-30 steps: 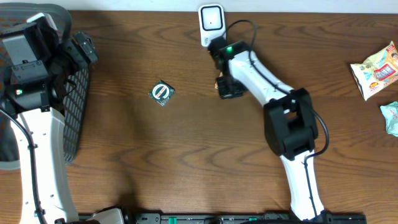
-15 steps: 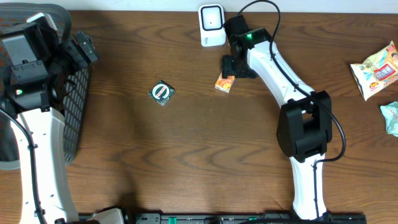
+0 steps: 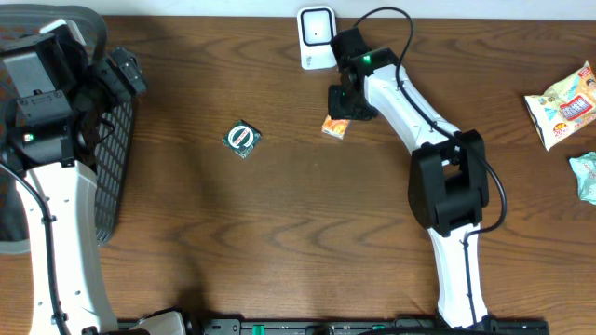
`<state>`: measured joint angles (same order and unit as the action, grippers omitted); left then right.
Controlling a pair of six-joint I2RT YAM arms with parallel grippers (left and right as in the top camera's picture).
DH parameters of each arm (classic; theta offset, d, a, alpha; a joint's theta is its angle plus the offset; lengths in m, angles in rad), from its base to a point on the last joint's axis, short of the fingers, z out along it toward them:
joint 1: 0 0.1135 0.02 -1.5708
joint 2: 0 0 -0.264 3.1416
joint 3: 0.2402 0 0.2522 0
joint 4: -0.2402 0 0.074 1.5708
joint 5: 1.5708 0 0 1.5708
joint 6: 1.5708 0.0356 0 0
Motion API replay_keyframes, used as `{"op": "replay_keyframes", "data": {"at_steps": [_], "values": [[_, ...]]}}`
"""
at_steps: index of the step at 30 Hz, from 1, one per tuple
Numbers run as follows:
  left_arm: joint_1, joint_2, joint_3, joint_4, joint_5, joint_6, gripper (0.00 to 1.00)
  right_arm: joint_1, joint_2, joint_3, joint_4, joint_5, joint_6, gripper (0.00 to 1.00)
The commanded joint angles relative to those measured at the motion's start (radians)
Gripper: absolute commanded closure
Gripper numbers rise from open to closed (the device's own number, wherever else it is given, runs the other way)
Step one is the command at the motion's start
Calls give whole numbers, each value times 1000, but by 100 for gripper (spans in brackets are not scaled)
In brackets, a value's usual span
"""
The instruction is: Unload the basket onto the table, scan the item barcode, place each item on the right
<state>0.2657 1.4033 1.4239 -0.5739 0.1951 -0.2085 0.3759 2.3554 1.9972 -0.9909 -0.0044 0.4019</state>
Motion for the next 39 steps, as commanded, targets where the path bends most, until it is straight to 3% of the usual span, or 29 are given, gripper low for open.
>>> {"op": "replay_keyframes", "data": {"at_steps": [1, 17, 22, 26, 32, 39], "values": [[14, 17, 5, -17, -61, -2, 2, -10, 19, 3, 0, -2, 13, 58], [14, 17, 5, -18, -61, -2, 2, -8, 20, -62, 18, -3, 13, 58], [14, 17, 5, -18, -61, -2, 2, -7, 20, -111, 42, -21, 12, 74], [14, 17, 5, -18, -61, -2, 2, -7, 18, -107, 46, -119, -55, 98], [14, 17, 5, -18, -61, -2, 2, -10, -2, -97, 44, -249, -157, 99], [14, 17, 5, -18, -61, -2, 2, -11, -65, -97, -12, -274, -402, 99]]}}
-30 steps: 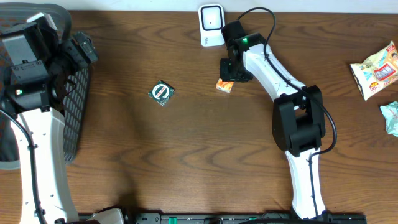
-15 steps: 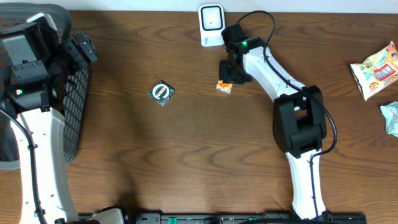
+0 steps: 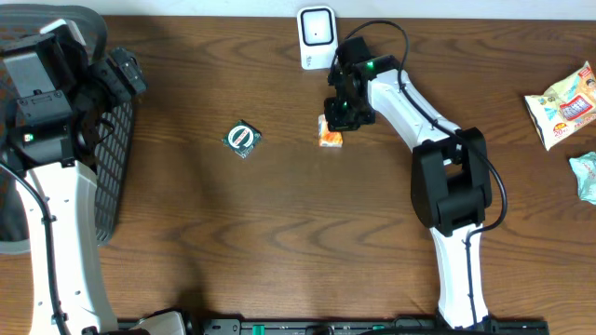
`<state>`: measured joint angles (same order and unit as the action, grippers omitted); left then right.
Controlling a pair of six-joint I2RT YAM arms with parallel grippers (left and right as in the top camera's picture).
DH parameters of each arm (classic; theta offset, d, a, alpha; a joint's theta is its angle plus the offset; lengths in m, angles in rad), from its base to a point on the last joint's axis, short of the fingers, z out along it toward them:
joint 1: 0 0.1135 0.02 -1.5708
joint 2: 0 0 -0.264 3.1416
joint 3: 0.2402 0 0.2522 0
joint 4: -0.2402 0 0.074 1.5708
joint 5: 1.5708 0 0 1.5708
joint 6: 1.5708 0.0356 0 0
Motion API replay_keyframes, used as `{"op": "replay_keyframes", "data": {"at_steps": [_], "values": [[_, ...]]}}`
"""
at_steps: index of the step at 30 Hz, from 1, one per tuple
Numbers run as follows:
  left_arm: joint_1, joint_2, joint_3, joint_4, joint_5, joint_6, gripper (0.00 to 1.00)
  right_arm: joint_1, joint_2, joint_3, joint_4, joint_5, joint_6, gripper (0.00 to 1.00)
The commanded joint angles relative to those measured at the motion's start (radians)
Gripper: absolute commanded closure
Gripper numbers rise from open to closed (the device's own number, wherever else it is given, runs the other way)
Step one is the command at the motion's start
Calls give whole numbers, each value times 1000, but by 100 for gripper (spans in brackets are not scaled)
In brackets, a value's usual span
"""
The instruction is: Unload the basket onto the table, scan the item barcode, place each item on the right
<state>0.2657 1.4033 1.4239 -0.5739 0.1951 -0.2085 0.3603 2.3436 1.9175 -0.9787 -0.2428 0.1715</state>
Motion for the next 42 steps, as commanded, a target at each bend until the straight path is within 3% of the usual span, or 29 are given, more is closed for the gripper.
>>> {"op": "replay_keyframes", "data": {"at_steps": [1, 3, 4, 7, 8, 9, 14, 17, 23, 31, 42], "values": [[14, 17, 5, -18, -61, -2, 2, 5, -57, -17, -35, -31, -214, 99], [14, 17, 5, -18, -61, -2, 2, 5, -57, -18, -56, 18, -259, 98], [14, 17, 5, -18, -61, -2, 2, 5, -57, -18, -63, 53, -253, 85], [14, 17, 5, -18, -61, -2, 2, 4, -57, -18, -66, 70, -214, 62], [14, 17, 5, -18, -61, -2, 2, 4, -57, -18, -61, 68, -192, 40], [14, 17, 5, -18, -61, -2, 2, 4, -57, -18, -57, 68, -169, 34], [14, 17, 5, -18, -61, -2, 2, 4, -57, -18, -52, 68, -122, 34], [14, 17, 5, -18, -61, -2, 2, 4, -56, -19, -59, 42, -105, 44], [14, 17, 5, -18, -61, -2, 2, 8, -56, -68, -47, 26, -104, 49], [14, 17, 5, -18, -61, -2, 2, 7, -56, -155, 25, 22, -66, 99], [14, 17, 5, -17, -61, -2, 2, -23, -94, -100, 21, -218, -99, 99]]}}
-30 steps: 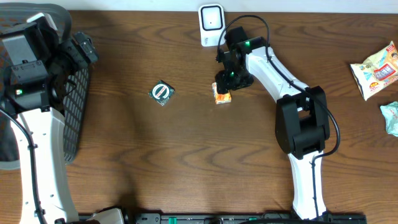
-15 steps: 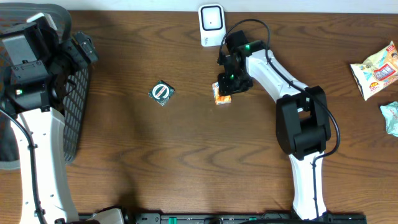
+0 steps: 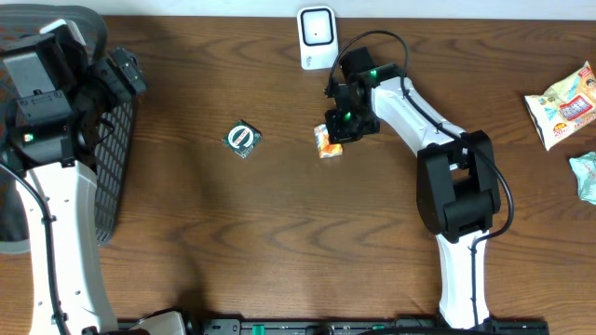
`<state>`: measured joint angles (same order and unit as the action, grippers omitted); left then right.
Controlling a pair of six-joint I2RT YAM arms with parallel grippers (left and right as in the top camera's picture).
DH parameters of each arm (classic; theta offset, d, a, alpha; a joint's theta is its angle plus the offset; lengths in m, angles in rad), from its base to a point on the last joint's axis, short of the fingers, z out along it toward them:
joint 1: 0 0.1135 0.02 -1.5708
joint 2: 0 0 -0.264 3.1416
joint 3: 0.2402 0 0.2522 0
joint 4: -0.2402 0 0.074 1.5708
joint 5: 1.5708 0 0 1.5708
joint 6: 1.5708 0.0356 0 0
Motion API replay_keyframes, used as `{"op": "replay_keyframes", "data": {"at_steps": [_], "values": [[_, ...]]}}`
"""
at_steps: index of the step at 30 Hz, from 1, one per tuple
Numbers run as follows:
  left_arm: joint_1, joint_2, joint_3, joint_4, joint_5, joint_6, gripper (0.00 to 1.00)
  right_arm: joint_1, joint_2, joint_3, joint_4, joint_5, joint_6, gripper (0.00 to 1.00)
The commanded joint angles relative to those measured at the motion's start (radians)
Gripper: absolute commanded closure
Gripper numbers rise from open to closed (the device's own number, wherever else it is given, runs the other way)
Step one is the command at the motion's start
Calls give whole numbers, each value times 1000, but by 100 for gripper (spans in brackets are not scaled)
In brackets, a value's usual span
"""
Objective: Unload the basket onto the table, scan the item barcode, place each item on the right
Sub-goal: 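Lift the Kleenex pack and carry it toward the scanner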
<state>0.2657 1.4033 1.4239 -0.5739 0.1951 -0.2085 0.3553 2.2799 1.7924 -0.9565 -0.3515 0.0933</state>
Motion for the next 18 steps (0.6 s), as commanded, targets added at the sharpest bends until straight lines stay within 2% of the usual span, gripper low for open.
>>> {"op": "replay_keyframes", "data": {"at_steps": [1, 8, 12, 18], "values": [[14, 17, 5, -18, -61, -2, 2, -24, -39, 26, -2, -142, -37, 99], [14, 17, 5, -18, -61, -2, 2, -98, -97, 26, -5, -539, -298, 99], [14, 17, 5, -18, -61, -2, 2, -162, -97, 25, -5, -809, -391, 99], [14, 17, 5, -17, -61, -2, 2, -224, -97, 25, -5, -1032, -450, 99]]}}
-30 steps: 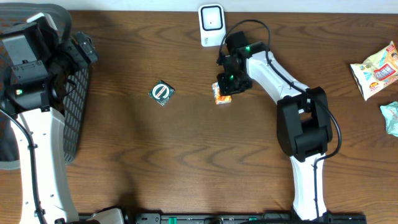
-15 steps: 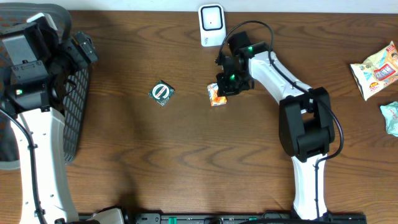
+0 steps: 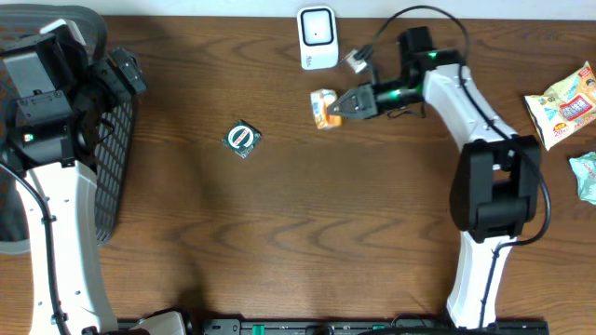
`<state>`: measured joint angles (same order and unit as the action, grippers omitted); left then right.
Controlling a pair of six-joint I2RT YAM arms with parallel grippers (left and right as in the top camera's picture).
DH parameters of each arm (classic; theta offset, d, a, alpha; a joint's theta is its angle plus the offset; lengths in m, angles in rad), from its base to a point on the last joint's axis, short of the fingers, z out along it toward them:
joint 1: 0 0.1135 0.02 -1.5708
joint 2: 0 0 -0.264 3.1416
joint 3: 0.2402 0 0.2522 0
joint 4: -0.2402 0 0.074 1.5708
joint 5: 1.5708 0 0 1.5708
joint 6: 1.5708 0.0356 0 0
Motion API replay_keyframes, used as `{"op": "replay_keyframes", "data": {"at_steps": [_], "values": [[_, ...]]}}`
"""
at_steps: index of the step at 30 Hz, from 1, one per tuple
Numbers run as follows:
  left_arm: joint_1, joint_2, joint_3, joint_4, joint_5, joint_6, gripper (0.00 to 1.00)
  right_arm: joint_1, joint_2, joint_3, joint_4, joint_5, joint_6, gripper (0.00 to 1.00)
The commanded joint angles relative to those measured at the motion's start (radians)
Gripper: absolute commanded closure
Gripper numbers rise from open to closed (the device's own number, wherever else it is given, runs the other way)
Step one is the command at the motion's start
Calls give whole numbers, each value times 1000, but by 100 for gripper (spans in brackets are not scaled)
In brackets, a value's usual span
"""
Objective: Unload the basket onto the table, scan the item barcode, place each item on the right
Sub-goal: 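Lift the Kleenex pack and carry it toward the scanner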
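Note:
The white barcode scanner stands at the far edge of the table. Just below it and slightly to the right, a small orange snack packet hangs in my right gripper, which lies level, points left and is shut on the packet's right edge. The right arm reaches in from the right. My left gripper sits far left, away from the packet; its fingers look dark and unclear from above.
A round green-and-white item lies left of centre. A black mesh basket stands by the left arm. Two snack bags lie at the right edge.
My right gripper stood pointing down over the orange packet on the table. Now it lies level, farther back, holding the packet up near the scanner. The left arm is unchanged.
The right gripper first hovered by the scanner, over the orange packet on the table. At the two later moments it was down on the packet, which sat slightly nearer and to the left. Now the packet is gripped and held in front of the scanner.

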<state>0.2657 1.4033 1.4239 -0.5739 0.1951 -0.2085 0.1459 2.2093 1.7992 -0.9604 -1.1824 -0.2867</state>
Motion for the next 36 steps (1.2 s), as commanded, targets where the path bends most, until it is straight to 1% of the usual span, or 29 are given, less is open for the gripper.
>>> {"op": "replay_keyframes", "data": {"at_steps": [1, 3, 8, 11, 14, 15, 17, 20, 21, 22, 25, 36], "values": [[14, 17, 5, -18, -61, -2, 2, -28, -27, 18, -3, -216, -70, 99], [14, 17, 5, -18, -61, -2, 2, -41, -27, 18, -4, -240, -70, 99], [14, 17, 5, -17, -61, -2, 2, -84, -27, 18, 0, -364, -123, 99], [14, 17, 5, -18, -61, -2, 2, -132, -28, 18, -5, -380, -119, 99], [14, 17, 5, -18, -61, -2, 2, -178, -29, 18, -54, -380, -127, 99], [14, 17, 5, -18, -61, -2, 2, -188, -29, 18, -92, -380, -156, 99], [14, 17, 5, -18, -61, -2, 2, -201, -32, 18, -198, -380, -261, 99], [14, 17, 5, -18, -61, -2, 2, -211, -39, 18, -403, -380, -488, 99], [14, 17, 5, -18, -61, -2, 2, -213, -41, 18, -482, -380, -577, 99], [14, 17, 5, -18, -61, -2, 2, -214, -44, 18, -609, -380, -719, 99], [14, 17, 5, -18, -61, -2, 2, -209, -45, 18, -741, -380, -867, 99], [14, 17, 5, -18, -61, -2, 2, -196, -45, 17, -703, -379, -874, 99]]}}
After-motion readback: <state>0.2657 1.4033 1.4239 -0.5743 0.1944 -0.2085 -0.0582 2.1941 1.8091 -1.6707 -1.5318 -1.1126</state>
